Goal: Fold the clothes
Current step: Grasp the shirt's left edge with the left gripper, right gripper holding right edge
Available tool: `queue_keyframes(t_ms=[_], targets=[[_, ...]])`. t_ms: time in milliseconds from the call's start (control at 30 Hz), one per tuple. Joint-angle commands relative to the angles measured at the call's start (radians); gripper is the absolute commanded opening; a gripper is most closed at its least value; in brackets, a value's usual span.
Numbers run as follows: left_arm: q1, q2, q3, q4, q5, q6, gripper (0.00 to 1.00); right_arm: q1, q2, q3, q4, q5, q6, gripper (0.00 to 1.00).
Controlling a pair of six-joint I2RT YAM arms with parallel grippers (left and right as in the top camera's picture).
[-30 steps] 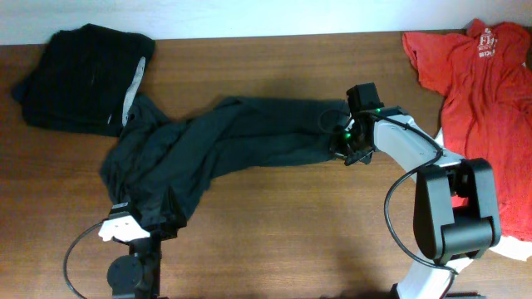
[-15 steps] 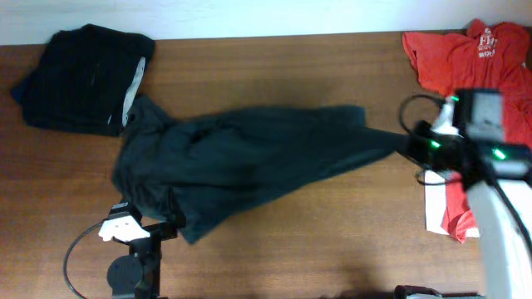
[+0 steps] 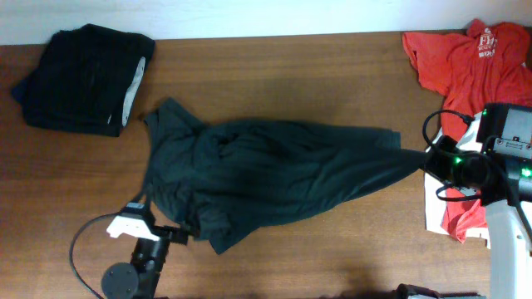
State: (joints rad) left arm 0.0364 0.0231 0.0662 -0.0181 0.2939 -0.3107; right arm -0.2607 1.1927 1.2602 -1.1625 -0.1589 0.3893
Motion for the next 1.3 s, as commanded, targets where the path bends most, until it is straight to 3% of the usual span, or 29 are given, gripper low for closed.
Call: queue_keyframes(t_ms=[0, 67, 133, 200, 267, 333, 433, 500, 600, 767, 967, 1100, 1267], targets=[[-0.003, 0.11, 0.253, -0.241, 0.145, 0.15, 0.99, -0.008, -0.002, 0.008, -0.001, 0.013, -0.011, 0.04], [-0.003, 0.303, 0.506, -0.465, 0.145, 0.258, 0.99, -0.008, -0.002, 0.008, -0.002, 0.013, -0.011, 0.04], [-0.003, 0.55, 0.821, -0.774, 0.145, 0.275, 0.99, -0.008, -0.002, 0.008, -0.002, 0.013, -0.011, 0.04], [-0.003, 0.692, 1.008, -0.953, 0.169, 0.273, 0.99, -0.008, -0.002, 0.008, -0.005, 0.013, -0.011, 0.04], [-0.003, 0.756, 1.08, -1.01, 0.253, 0.286, 0.99, -0.008, -0.002, 0.008, -0.005, 0.013, -0.011, 0.04], [-0.021, 0.793, 1.113, -1.107, 0.249, 0.289, 0.99, -0.008, -0.002, 0.008, -0.004, 0.013, -0.011, 0.04], [-0.121, 0.903, 1.125, -1.39, 0.037, 0.164, 0.99, -0.008, -0.002, 0.008, 0.0, 0.012, -0.007, 0.04], [-0.161, 0.981, 1.121, -1.483, -0.034, 0.146, 0.99, -0.008, -0.002, 0.008, -0.001, 0.012, -0.007, 0.04], [-0.167, 1.067, 1.043, -1.482, -0.043, 0.146, 0.99, -0.008, -0.002, 0.008, -0.005, 0.012, -0.008, 0.04], [-0.168, 1.186, 0.894, -1.289, 0.027, 0.142, 0.99, -0.008, -0.002, 0.008, 0.013, 0.012, -0.007, 0.04], [-0.168, 1.453, 0.783, -1.092, -0.03, 0.06, 0.99, -0.008, 0.027, 0.008, 0.022, 0.005, -0.008, 0.04], [-0.23, 1.543, 0.783, -1.021, -0.03, 0.026, 0.84, -0.008, 0.066, 0.008, 0.033, 0.005, -0.008, 0.04], [-0.359, 1.572, 0.783, -0.966, -0.176, -0.086, 0.82, -0.008, 0.077, 0.008, 0.036, 0.006, -0.016, 0.04]])
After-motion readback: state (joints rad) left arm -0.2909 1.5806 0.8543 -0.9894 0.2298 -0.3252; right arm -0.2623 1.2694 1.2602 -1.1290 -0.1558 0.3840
